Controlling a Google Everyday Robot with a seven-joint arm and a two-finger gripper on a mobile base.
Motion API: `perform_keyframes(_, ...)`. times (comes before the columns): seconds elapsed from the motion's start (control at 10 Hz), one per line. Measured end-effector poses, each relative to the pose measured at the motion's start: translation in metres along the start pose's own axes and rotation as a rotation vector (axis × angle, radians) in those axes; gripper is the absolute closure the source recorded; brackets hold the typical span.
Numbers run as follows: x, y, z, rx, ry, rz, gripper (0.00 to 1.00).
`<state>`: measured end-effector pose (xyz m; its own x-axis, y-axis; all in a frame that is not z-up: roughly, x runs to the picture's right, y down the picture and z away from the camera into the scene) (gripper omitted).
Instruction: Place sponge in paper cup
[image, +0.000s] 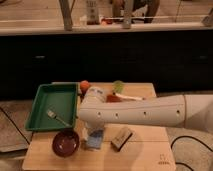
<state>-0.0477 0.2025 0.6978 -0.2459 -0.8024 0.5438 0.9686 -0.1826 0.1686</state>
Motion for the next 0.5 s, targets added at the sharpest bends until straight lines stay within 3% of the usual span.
perform_keyframes(0.5, 0.014, -0.011, -0.005, 0.006, 0.009, -0.015, 1.0)
